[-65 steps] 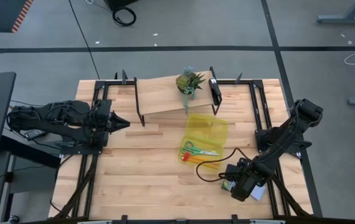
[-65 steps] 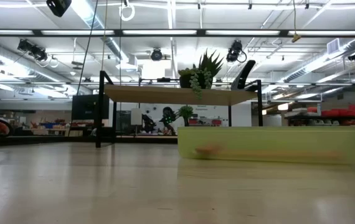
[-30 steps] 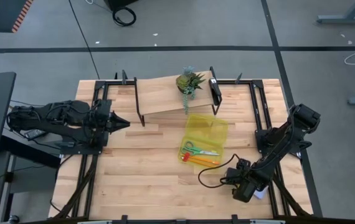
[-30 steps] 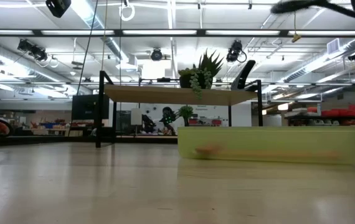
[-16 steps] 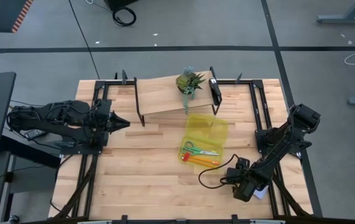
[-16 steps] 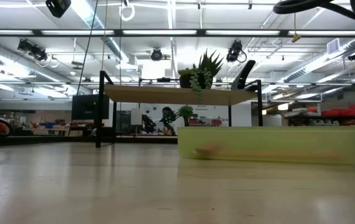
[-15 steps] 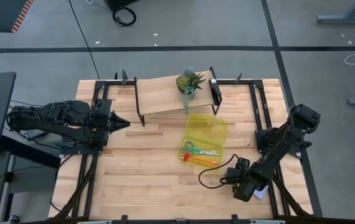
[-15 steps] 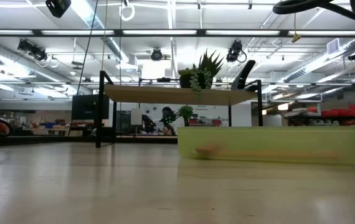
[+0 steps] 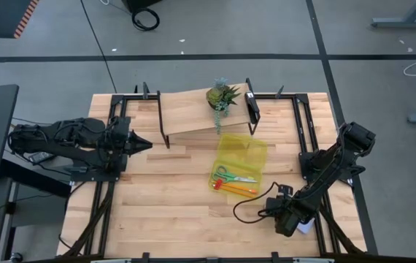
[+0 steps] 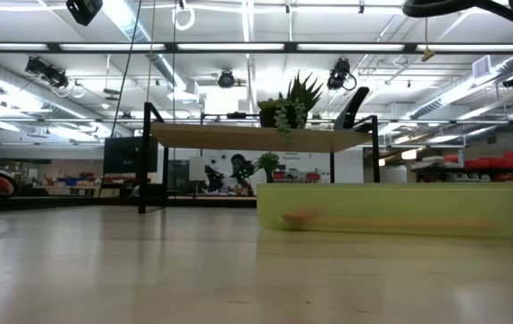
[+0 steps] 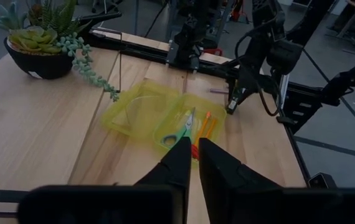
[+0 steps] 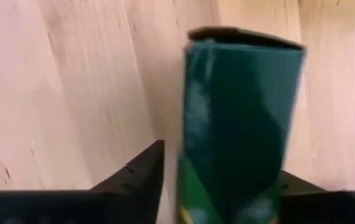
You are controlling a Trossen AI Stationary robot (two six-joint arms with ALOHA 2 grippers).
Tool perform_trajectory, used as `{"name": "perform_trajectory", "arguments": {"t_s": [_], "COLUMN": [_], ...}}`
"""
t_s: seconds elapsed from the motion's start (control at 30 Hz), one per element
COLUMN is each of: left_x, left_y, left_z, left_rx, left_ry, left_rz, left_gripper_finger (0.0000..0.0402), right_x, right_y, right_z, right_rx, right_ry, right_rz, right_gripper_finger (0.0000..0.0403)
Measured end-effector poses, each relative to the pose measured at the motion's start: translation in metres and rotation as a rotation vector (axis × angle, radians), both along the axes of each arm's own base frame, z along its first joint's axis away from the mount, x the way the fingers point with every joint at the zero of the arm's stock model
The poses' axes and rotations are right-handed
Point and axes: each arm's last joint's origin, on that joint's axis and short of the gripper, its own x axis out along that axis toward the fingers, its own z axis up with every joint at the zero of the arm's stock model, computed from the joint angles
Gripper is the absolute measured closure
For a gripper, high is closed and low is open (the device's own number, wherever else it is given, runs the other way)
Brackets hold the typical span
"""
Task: Pack school essentials
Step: Put the yellow crayon box into the yellow supply box
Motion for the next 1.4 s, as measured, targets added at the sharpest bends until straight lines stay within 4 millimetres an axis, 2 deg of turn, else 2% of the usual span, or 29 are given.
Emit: {"name": "perform_trajectory", "arguments": {"t_s": [0.17,0.27,0.37,0.57,0.8,0.97,1.23,1.4], "left_x": [0.000,0.000,0.000,0.000,0.000,0.000,0.000,0.000], "left_y": [0.000,0.000,0.000,0.000,0.000,0.000,0.000,0.000], "left_z": [0.000,0.000,0.000,0.000,0.000,0.001,0.001,0.001], "left_rx": [0.010,0.011,0.012,0.041,0.052,0.072,0.088,0.088], "left_ry": [0.001,0.000,0.001,0.001,-0.002,-0.002,0.000,0.000], "left_rz": [-0.003,0.000,0.000,-0.003,-0.006,-0.012,-0.018,-0.018], "left_gripper_finger": [0.0366,0.0362,0.0360,0.0367,0.0363,0.0363,0.0363,0.0351], "right_x": [0.001,0.004,0.007,0.016,0.035,0.049,0.075,0.096], "right_y": [0.002,0.003,0.002,-0.010,-0.026,-0.039,-0.064,-0.075], "right_z": [0.003,0.010,0.019,0.035,0.056,0.073,0.084,0.085], "right_rx": [0.020,0.026,-0.009,-0.129,-0.193,-0.244,-0.238,-0.205], "right_ry": [0.032,0.054,0.077,0.093,0.110,0.097,0.035,-0.070], "right_rz": [0.026,0.045,0.042,0.014,-0.010,-0.040,-0.124,-0.079], "right_gripper_finger": [0.0302,0.0318,0.0318,0.0287,0.0309,0.0307,0.0302,0.0303]}}
